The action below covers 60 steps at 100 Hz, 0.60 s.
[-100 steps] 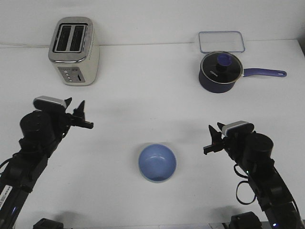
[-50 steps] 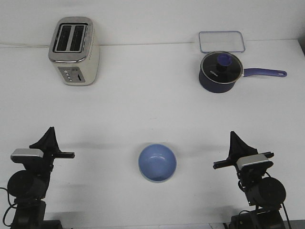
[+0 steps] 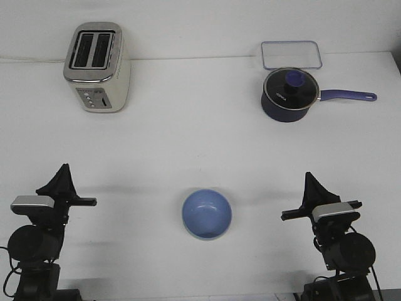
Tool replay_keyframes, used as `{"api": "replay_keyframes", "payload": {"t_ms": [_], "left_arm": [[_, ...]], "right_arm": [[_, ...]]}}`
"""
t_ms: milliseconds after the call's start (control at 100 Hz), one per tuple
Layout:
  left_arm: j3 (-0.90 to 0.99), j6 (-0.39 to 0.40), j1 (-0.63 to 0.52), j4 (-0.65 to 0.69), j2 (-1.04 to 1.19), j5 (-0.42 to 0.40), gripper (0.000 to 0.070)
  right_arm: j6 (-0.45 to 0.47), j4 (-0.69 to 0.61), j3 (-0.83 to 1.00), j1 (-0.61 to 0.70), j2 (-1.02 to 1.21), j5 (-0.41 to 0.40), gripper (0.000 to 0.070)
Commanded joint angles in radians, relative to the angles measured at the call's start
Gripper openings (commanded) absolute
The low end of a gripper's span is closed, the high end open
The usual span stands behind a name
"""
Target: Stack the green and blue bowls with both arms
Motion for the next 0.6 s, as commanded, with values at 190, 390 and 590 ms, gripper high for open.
{"api": "replay_keyframes", "payload": {"t_ms": [190, 390, 590], "left_arm": [[0.013, -0.002, 0.001, 0.009, 0.003, -0.002, 0.0015], [0.003, -0.004, 0.001, -0.053, -0.052, -0.002, 0.0015], [-0.141, 0.021, 0.001, -0.137, -0.239, -0.002, 0.0015]], "right_arm": [[0.009, 0.012, 0.004, 0.002, 0.000, 0.000, 0.0000], [0.009, 0.012, 0.004, 0.002, 0.000, 0.000, 0.0000], [0.009, 0.012, 0.004, 0.002, 0.000, 0.000, 0.0000]]}}
